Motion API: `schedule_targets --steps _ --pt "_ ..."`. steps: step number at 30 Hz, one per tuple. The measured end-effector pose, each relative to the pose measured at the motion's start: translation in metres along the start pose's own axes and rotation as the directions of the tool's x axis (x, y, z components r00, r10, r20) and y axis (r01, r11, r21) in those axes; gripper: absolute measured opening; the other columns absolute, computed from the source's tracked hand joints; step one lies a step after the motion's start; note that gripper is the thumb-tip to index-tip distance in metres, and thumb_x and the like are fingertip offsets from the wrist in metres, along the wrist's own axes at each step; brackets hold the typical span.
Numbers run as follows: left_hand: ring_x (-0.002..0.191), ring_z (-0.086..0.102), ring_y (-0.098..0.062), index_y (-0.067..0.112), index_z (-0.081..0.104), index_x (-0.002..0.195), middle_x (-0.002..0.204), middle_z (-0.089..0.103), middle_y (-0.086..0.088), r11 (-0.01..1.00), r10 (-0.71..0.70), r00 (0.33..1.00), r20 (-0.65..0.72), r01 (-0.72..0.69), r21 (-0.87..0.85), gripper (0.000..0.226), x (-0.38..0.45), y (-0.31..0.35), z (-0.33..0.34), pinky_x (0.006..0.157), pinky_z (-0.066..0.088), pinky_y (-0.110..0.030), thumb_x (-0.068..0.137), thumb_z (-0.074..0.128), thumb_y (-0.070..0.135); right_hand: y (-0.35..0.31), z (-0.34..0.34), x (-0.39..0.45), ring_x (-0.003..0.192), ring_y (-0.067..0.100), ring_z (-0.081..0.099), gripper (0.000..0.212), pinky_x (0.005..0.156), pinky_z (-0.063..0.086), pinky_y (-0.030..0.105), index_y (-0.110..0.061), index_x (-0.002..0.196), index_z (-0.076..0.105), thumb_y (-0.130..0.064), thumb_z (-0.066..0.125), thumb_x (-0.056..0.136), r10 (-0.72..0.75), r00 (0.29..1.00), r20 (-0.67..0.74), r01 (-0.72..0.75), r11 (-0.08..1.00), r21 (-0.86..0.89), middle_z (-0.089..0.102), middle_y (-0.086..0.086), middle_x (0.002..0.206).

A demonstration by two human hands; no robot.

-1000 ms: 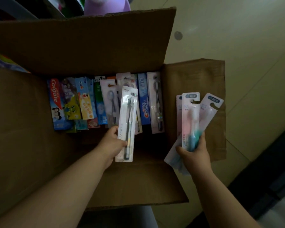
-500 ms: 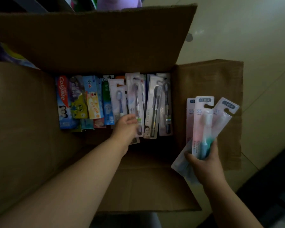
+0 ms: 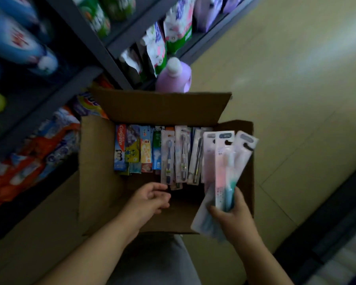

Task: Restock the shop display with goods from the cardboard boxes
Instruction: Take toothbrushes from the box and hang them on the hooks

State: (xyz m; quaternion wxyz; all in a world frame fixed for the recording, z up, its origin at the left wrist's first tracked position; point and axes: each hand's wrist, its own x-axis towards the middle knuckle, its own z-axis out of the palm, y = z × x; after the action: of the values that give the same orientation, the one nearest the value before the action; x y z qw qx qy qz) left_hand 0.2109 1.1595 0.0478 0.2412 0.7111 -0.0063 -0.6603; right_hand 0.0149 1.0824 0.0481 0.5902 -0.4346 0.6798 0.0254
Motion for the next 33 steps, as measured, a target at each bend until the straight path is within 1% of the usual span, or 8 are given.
schedule_targets --steps 7,10,15,20,23,27,31,33 --pt "0.112 0.062 -0.012 0.036 0.065 0.108 0.113 0.069 0.009 0.984 0.157 0.956 0.249 -0.129 -0.127 0.051 -0.118 0.062 -0.016 0.102 0.045 -0.038 0.062 0.08 0.051 -0.105 0.005 -0.105 0.098 0.01 0.064 0.046 0.076 0.058 0.028 -0.037 0.104 0.051 -0.014 0.078 0.076 -0.17 0.969 0.178 0.162 0.985 0.061 0.063 -0.003 0.11" --pt "0.108 0.065 -0.014 0.034 0.063 0.114 0.112 0.071 0.006 0.951 0.266 0.921 0.283 -0.202 -0.236 0.042 -0.168 0.09 -0.026 0.095 0.051 -0.035 0.073 0.07 0.037 -0.153 0.002 -0.152 0.092 0.01 0.067 0.041 0.071 0.058 0.024 -0.034 0.103 0.052 -0.014 0.077 0.078 -0.278 0.941 0.191 0.263 0.96 0.102 0.064 0.0 0.106" --pt "0.104 0.068 -0.02 0.027 0.058 0.118 0.109 0.072 0.0 0.86 0.417 0.889 0.191 -0.317 -0.4 0.04 -0.249 0.122 -0.045 0.089 0.053 -0.036 0.078 0.061 0.024 -0.212 -0.001 -0.221 0.099 0.009 0.065 0.053 0.076 0.058 0.025 -0.028 0.116 0.054 -0.024 0.082 0.071 -0.406 0.903 0.137 0.398 0.914 0.081 0.065 -0.005 0.107" --pt "0.107 0.066 -0.019 0.029 0.053 0.127 0.115 0.07 0.0 0.783 0.543 0.833 0.103 -0.458 -0.422 0.038 -0.303 0.126 -0.062 0.086 0.055 -0.033 0.09 0.056 0.02 -0.248 -0.001 -0.273 0.085 0.0 0.065 0.033 0.07 0.054 0.017 -0.027 0.102 0.057 -0.029 0.078 0.076 -0.525 0.842 0.126 0.533 0.845 -0.037 0.066 -0.007 0.095" --pt "0.11 0.065 -0.026 0.026 0.054 0.127 0.121 0.067 -0.008 0.716 0.598 0.801 0.033 -0.515 -0.471 0.049 -0.327 0.12 -0.071 0.091 0.053 -0.04 0.079 0.067 0.023 -0.261 0.003 -0.295 0.073 -0.005 0.063 0.022 0.061 0.046 0.01 -0.021 0.099 0.06 -0.03 0.073 0.083 -0.585 0.806 0.093 0.592 0.801 -0.087 0.067 -0.009 0.086" --pt "0.128 0.051 -0.022 0.037 0.049 0.13 0.142 0.05 0.0 0.639 0.685 0.721 -0.108 -0.665 -0.388 0.1 -0.346 0.113 -0.086 0.108 0.039 -0.048 0.042 0.089 0.06 -0.276 0.012 -0.322 0.066 0.002 0.055 0.027 0.058 0.042 0.006 -0.028 0.075 0.05 -0.035 0.075 0.079 -0.662 0.748 -0.044 0.651 0.745 -0.146 0.057 -0.012 0.07" --pt "0.109 0.065 -0.028 0.017 0.051 0.125 0.116 0.069 -0.009 0.496 0.723 0.666 -0.182 -0.685 -0.534 0.078 -0.369 0.115 -0.095 0.093 0.052 -0.041 0.054 0.085 0.021 -0.284 0.021 -0.34 0.057 0.005 0.048 0.041 0.053 0.039 0.007 -0.03 0.061 0.041 -0.036 0.08 0.073 -0.744 0.664 -0.077 0.723 0.664 -0.192 0.049 -0.009 0.059" --pt "0.109 0.065 -0.028 0.019 0.05 0.127 0.116 0.069 -0.007 0.458 0.737 0.631 -0.242 -0.729 -0.509 0.083 -0.379 0.111 -0.103 0.097 0.049 -0.044 0.052 0.086 0.021 -0.289 0.025 -0.348 0.058 0.003 0.055 0.031 0.055 0.04 0.007 -0.03 0.065 0.051 -0.031 0.081 0.074 -0.772 0.636 -0.025 0.762 0.632 -0.139 0.059 -0.006 0.064"
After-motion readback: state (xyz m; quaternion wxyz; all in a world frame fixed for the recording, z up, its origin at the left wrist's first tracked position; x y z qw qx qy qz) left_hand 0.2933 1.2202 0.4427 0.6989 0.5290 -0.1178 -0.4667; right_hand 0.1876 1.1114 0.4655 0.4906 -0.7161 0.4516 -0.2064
